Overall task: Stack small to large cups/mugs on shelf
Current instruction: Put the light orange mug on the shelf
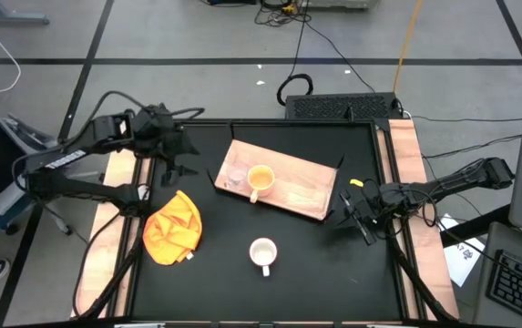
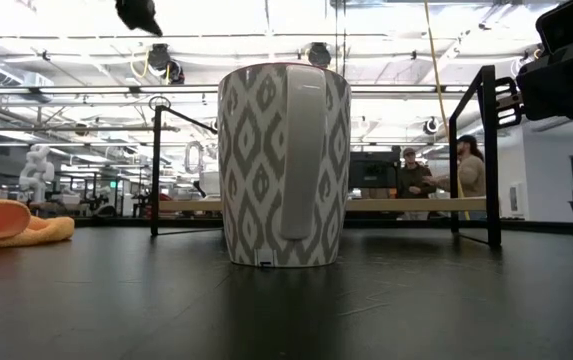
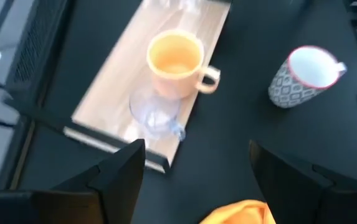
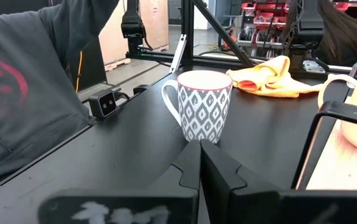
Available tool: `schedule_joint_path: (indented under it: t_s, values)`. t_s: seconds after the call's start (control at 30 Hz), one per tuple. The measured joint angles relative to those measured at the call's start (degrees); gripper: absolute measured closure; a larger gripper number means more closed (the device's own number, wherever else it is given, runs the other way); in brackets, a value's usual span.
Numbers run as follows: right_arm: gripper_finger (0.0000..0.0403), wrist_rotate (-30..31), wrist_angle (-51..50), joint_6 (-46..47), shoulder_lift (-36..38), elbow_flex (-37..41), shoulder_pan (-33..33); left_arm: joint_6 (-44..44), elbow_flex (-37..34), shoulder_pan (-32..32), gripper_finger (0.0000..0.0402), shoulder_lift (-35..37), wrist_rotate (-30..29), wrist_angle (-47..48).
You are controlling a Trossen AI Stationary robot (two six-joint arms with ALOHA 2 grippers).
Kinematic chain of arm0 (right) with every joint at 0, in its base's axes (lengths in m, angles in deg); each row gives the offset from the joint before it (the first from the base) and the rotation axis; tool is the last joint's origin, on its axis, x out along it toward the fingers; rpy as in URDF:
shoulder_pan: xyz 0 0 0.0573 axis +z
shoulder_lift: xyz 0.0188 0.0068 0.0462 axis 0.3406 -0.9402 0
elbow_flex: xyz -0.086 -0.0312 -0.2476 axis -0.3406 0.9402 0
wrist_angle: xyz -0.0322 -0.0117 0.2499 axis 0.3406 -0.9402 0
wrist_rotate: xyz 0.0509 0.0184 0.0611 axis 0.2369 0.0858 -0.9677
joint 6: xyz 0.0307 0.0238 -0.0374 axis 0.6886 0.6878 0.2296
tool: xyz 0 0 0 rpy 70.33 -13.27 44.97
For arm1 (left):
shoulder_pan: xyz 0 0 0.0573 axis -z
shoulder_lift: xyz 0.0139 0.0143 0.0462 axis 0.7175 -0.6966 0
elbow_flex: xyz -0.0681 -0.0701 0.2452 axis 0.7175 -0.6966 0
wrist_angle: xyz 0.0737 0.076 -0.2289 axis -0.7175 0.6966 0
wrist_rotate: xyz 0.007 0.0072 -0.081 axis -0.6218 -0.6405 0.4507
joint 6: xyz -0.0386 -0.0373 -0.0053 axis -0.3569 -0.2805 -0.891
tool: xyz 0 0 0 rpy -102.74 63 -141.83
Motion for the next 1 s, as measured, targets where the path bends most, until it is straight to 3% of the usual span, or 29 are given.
schedule_joint_path:
  t_s: [0.2, 0.47, 0.63, 0.73, 1.0]
  values:
    - [0.0403, 0.0, 0.0, 0.3, 0.0, 0.0, 0.0, -3.6, -11.9, 0.0, 0.0117, 7.6, 3.6, -6.0]
    - [0.0403, 0.0, 0.0, 0.4, 0.0, 0.0, 0.0, -11.3, -23.6, 0.2, 0.0117, 18.0, 3.7, -19.2]
    - [0.0403, 0.0, 0.0, 0.4, 0.0, 0.0, 0.0, -19.9, -29.8, 1.3, 0.0117, 24.3, -0.3, -29.5]
    - [0.0403, 0.0, 0.0, 0.4, 0.0, 0.0, 0.0, -24.2, -31.9, 1.6, 0.0117, 27.2, -5.0, -33.1]
    - [0.0403, 0.0, 0.0, 0.4, 0.0, 0.0, 0.0, -23.9, -32.2, 1.7, 0.0117, 30.7, -6.0, -33.0]
